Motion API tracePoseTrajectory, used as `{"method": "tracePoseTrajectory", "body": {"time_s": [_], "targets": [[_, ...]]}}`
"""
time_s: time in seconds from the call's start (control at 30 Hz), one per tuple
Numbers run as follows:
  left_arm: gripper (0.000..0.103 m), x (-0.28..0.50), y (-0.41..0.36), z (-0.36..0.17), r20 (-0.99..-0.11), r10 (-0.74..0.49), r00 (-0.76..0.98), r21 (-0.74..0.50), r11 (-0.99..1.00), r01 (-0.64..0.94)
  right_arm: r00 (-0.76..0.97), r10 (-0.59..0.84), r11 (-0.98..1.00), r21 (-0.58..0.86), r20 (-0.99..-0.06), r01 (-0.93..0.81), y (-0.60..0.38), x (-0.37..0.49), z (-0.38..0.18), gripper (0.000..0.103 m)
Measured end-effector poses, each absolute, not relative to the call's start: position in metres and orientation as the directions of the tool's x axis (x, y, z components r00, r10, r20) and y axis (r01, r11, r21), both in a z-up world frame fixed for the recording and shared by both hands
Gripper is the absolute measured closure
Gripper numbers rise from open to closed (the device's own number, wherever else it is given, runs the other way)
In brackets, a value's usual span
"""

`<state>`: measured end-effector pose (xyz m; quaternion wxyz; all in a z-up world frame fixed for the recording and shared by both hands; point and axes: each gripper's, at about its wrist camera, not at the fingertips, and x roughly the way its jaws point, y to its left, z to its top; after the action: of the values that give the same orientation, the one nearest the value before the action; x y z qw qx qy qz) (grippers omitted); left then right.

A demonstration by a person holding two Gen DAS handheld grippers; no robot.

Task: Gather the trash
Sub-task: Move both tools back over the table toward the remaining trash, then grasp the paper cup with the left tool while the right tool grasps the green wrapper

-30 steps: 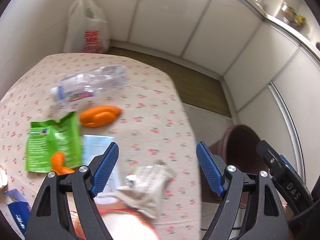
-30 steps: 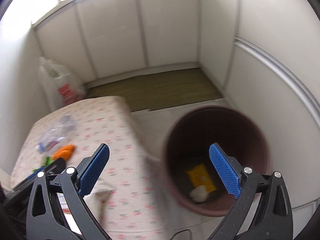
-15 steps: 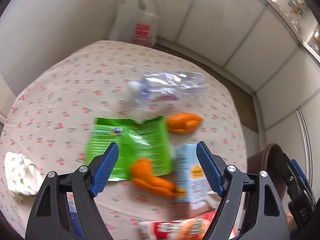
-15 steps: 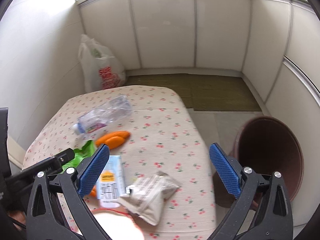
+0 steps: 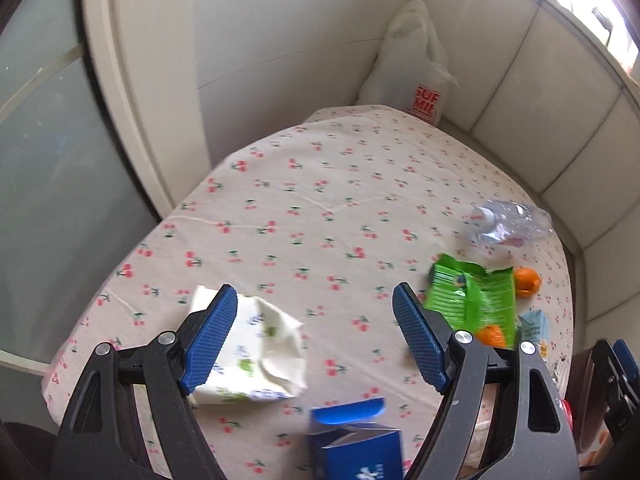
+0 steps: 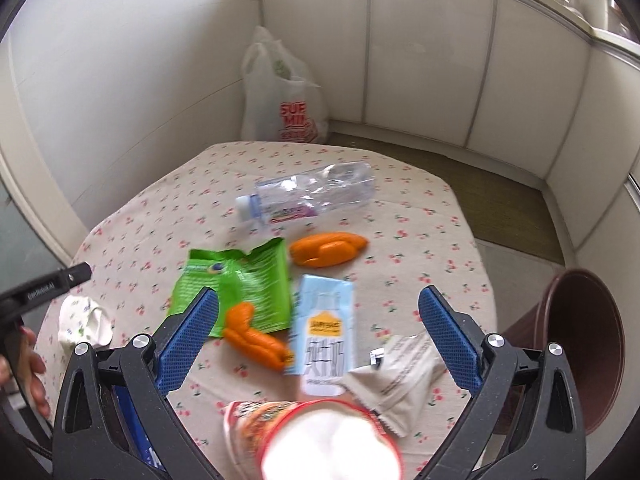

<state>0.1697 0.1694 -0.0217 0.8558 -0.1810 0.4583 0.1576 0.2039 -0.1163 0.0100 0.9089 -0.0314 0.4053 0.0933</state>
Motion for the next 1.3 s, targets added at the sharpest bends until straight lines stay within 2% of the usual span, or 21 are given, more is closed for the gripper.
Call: {"method": "tracePoseTrajectory", "body": {"time_s": [0.1,0.3,0.5,0.53,0.6,0.67,0.7,0.8,1.03,1.17,1.27,1.3], "targets": [[0.025,0.171,0.183,-0.025,-0.851,0.048,0.523,-0.215,0.876,-0.431,0.649,0.142,0.979,0.010,-0.747,-0.203,-0.110,0.203,0.010,0.007],[0.025,0.158,0.217,-0.043,-0.895,0.071,0.441,-0.208,0.807,-0.553,0.630,0.144,0.978,0.014,-0.763,-0.208,-0.104,0.207,0.007,0.007],[0.027,0.146,0.236,-0.082,-0.914,-0.077,0.397,-0.326,0.723,-0.609,0.594,0.158,0.968,0.004,-0.789,-0.253,-0.089,0.207,0.000,0.007],[0.031,0.146,0.234,-0.086,-0.912,-0.098,0.399,-0.341,0.722,-0.602,0.584,0.160,0.966,0.005,-0.795,-0.258,-0.087,0.207,-0.002,0.007],[0.054,0.146,0.232,-0.091,-0.906,-0.131,0.402,-0.364,0.726,-0.584,0.557,0.168,0.965,0.020,-0.813,-0.262,-0.086,0.208,-0.007,0.007],[0.066,0.149,0.231,-0.093,-0.890,-0.173,0.422,-0.407,0.716,-0.566,0.515,0.183,0.966,0.057,-0.837,-0.251,-0.088,0.211,-0.013,0.007],[0.076,0.149,0.230,-0.092,-0.880,-0.192,0.434,-0.429,0.711,-0.557,0.494,0.193,0.967,0.080,-0.848,-0.242,-0.090,0.213,-0.017,0.007],[0.090,0.154,0.224,-0.083,-0.843,-0.239,0.482,-0.488,0.718,-0.496,0.439,0.249,0.961,0.162,-0.863,-0.226,-0.096,0.217,-0.026,0.007],[0.096,0.162,0.199,-0.047,-0.786,-0.230,0.574,-0.483,0.808,-0.337,0.379,0.397,0.918,0.356,-0.836,-0.176,-0.108,0.230,-0.024,0.007],[0.099,0.161,0.194,-0.037,-0.760,-0.258,0.597,-0.500,0.819,-0.282,0.327,0.335,0.940,0.290,-0.884,-0.178,-0.094,0.259,-0.023,0.008],[0.099,0.158,0.195,-0.029,-0.740,-0.268,0.617,-0.510,0.821,-0.255,0.262,0.292,0.950,0.247,-0.920,-0.192,-0.080,0.287,-0.031,0.017],[0.099,0.158,0.196,-0.027,-0.735,-0.268,0.623,-0.512,0.821,-0.251,0.235,0.281,0.952,0.239,-0.931,-0.193,-0.075,0.299,-0.036,0.025]]}}
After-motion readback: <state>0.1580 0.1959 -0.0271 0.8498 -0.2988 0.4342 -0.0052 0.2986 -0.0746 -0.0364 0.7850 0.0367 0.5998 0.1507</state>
